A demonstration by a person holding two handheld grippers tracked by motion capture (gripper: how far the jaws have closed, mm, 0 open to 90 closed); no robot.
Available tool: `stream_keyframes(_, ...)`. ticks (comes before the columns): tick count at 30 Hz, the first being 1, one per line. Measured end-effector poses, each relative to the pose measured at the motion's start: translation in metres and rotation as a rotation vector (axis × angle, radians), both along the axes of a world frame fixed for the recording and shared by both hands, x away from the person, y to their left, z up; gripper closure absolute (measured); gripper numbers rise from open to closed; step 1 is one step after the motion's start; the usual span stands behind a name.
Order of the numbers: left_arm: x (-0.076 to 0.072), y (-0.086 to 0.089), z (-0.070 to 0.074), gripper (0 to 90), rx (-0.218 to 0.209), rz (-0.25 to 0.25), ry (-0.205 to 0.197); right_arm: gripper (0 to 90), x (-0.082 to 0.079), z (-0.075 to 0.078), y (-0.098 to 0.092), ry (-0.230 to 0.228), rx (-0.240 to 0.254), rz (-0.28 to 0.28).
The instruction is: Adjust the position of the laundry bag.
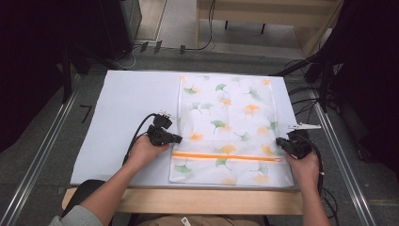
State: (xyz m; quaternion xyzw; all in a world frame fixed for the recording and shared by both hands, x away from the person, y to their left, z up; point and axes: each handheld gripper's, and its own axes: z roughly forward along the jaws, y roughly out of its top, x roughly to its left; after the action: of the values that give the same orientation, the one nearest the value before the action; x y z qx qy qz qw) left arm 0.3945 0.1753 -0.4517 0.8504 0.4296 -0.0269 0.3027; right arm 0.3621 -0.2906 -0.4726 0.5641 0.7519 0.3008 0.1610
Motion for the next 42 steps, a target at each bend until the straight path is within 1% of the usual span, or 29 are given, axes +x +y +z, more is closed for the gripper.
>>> stream_keyframes(3,0.0,0.0,0.001,89.9,0.007,-0.016,-0.01,89.7,0.0,0.0,0.0,0.01,0.019,-0.004)
stream_keyframes(6,0.0,0.0,0.002,90.0,0.008,-0.023,-0.009,89.8,0.0,0.001,-0.002,0.013,0.039,-0.007)
stream_keyframes(9,0.0,0.003,0.004,90.0,-0.001,-0.011,0.001,89.8,0.0,0.002,-0.002,0.017,0.058,-0.01)
stream_keyframes(12,0.001,0.006,0.007,90.0,-0.015,-0.005,-0.006,89.9,0.001,0.004,-0.002,0.037,0.084,-0.016)
stream_keyframes(13,0.0,0.007,0.007,90.0,-0.017,0.001,-0.01,89.9,0.001,0.004,-0.002,0.039,0.086,-0.013)
stream_keyframes(14,0.001,0.009,0.008,90.0,-0.016,-0.005,-0.008,89.9,0.001,0.005,-0.001,0.046,0.089,-0.011)
stream_keyframes(19,-0.001,0.018,0.012,90.0,-0.023,0.009,-0.017,90.0,0.004,0.007,0.006,0.038,0.082,0.012)
stream_keyframes(22,-0.002,0.026,0.014,90.0,-0.031,0.03,-0.018,90.0,0.007,0.008,0.012,0.041,0.081,0.029)
stream_keyframes(24,-0.004,0.032,0.015,90.0,-0.024,0.037,-0.022,90.0,0.009,0.008,0.018,0.04,0.076,0.04)
stream_keyframes(25,-0.005,0.034,0.016,90.0,-0.018,0.042,-0.026,90.0,0.01,0.009,0.02,0.038,0.079,0.053)
stream_keyframes(29,-0.007,0.043,0.017,90.0,-0.021,0.063,-0.03,90.0,0.014,0.011,0.03,0.033,0.077,0.077)
stream_keyframes(33,-0.009,0.053,0.018,90.0,-0.027,0.073,-0.02,90.0,0.017,0.012,0.036,0.045,0.088,0.104)
stream_keyframes(35,-0.01,0.058,0.019,90.0,-0.033,0.089,-0.022,90.0,0.018,0.013,0.041,0.045,0.088,0.119)
stream_keyframes(38,-0.011,0.068,0.021,90.0,-0.035,0.104,-0.025,89.9,0.019,0.016,0.048,0.029,0.089,0.152)
stream_keyframes(40,-0.012,0.074,0.022,90.0,-0.042,0.118,-0.029,89.9,0.019,0.017,0.053,0.031,0.096,0.171)
stream_keyframes(42,-0.012,0.08,0.023,90.0,-0.039,0.13,-0.031,89.9,0.021,0.016,0.058,0.04,0.092,0.185)
